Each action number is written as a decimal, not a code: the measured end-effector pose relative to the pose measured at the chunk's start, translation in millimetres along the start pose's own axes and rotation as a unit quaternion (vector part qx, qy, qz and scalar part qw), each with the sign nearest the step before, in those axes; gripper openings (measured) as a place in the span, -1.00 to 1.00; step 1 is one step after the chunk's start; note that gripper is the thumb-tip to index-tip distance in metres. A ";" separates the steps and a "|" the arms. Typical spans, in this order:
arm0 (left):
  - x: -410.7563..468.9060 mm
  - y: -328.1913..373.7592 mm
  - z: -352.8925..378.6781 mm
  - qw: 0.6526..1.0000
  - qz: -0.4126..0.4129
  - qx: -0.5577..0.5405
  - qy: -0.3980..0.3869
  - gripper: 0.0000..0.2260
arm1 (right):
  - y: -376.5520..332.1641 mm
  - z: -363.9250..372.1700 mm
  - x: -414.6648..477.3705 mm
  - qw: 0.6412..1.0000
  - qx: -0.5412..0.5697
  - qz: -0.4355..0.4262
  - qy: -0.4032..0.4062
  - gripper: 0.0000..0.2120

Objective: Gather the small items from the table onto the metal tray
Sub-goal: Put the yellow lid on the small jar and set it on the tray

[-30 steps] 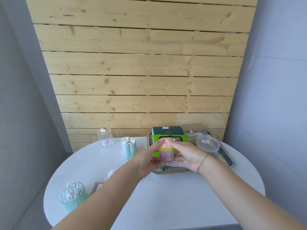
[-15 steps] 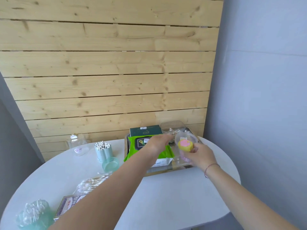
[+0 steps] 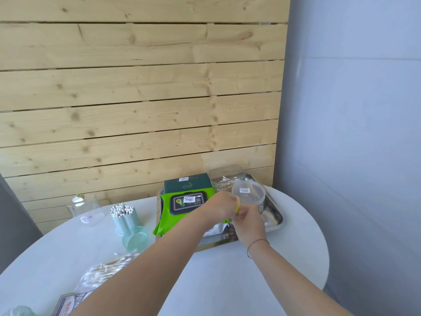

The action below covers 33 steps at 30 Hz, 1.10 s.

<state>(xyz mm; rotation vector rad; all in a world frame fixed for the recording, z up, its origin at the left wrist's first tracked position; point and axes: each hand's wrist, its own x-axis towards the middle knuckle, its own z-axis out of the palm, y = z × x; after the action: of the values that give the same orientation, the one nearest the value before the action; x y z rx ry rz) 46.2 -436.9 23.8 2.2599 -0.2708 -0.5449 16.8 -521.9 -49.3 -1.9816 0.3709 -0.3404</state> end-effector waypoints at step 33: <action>-76.6 -51.6 -19.3 0.925 0.231 0.140 0.269 -0.58 | -43.9 -5.4 -33.5 0.985 -0.010 -0.157 0.074 -0.80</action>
<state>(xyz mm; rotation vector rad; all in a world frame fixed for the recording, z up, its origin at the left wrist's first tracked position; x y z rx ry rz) -11.5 -362.4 20.2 2.3980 -0.6045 0.3839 -11.1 -494.9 -9.7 -2.0418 0.1533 -0.6889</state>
